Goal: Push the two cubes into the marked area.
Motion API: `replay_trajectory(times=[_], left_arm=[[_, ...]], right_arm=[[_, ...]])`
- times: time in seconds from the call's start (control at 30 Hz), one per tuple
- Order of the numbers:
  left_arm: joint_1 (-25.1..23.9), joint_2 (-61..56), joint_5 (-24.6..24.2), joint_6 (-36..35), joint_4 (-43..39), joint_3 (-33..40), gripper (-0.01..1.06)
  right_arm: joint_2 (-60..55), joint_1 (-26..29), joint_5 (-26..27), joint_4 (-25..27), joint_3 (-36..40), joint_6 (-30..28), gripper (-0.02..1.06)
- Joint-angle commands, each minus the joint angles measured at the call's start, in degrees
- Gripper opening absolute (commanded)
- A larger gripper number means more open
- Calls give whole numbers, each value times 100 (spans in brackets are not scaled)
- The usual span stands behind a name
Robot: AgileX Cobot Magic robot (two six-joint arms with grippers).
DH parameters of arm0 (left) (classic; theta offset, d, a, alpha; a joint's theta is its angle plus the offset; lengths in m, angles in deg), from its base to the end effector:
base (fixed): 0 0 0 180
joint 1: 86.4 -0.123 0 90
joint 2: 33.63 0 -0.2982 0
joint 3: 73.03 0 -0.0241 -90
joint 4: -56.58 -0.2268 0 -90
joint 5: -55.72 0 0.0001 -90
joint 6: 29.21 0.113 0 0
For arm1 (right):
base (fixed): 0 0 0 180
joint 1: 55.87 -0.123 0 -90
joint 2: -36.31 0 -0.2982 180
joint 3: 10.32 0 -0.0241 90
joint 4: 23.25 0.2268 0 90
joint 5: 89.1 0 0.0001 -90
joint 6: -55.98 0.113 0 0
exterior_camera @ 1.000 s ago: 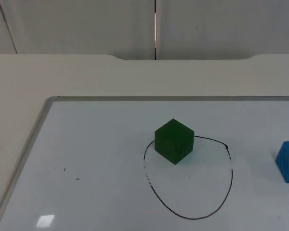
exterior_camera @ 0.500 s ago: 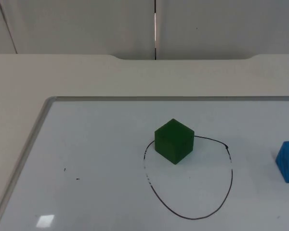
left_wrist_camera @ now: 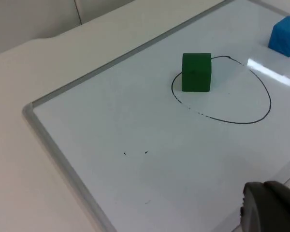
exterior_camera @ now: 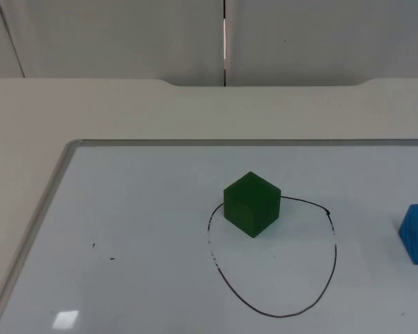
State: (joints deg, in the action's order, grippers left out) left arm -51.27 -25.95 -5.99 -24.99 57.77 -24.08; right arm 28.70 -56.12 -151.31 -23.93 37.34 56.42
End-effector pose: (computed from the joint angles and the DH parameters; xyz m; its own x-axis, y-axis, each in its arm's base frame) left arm -0.0175 0.0098 0.2540 -0.3499 0.3241 -0.8790 0.6121 0.7894 0.0475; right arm -0.0227 -0.0013 0.2593 -0.4614 0.0001 -0.8872 0.0059 1.0000 -0.0029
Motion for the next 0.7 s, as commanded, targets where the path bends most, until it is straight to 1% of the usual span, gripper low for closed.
replay_trajectory(times=[0.0, 0.07, 0.67], left_arm=[[17, -24, 5, -214, -119, 25, 0], [17, -24, 5, -327, -217, 25, 0], [17, -24, 5, -327, -217, 25, 0]], right_arm=[[17, 38, 47, -15, 40, 22, 105], [17, 38, 47, -15, 40, 22, 105], [17, 38, 47, -15, 40, 22, 105]])
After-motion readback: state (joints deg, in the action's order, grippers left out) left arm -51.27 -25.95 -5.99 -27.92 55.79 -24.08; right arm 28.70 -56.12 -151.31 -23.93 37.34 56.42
